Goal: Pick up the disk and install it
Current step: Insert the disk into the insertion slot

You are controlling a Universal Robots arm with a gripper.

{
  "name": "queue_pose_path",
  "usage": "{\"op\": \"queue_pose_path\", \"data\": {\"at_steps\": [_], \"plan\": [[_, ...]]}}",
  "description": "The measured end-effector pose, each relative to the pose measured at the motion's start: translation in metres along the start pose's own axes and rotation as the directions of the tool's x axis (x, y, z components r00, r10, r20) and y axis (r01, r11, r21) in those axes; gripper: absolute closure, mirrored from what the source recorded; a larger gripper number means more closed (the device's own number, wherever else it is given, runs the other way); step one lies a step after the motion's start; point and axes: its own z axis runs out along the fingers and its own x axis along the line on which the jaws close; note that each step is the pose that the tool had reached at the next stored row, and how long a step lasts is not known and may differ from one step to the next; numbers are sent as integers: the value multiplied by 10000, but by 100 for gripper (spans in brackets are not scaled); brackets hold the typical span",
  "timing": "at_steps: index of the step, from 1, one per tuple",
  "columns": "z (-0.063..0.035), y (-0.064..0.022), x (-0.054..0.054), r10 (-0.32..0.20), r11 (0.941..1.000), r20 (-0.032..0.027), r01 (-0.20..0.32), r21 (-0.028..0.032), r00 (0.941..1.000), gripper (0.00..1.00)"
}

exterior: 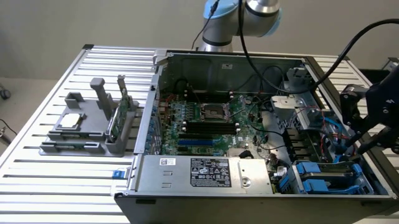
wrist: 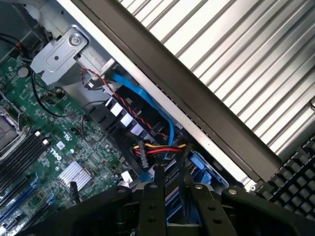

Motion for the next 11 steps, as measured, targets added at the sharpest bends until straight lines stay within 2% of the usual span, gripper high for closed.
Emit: {"op": "queue_pose_path", "data": {"at_steps": [5, 11], "plan": [[22, -32, -31, 304, 9995, 39, -304, -8, 9995, 74], [93, -48, -39, 977, 9952, 129, -976, -26, 9951, 74]]}}
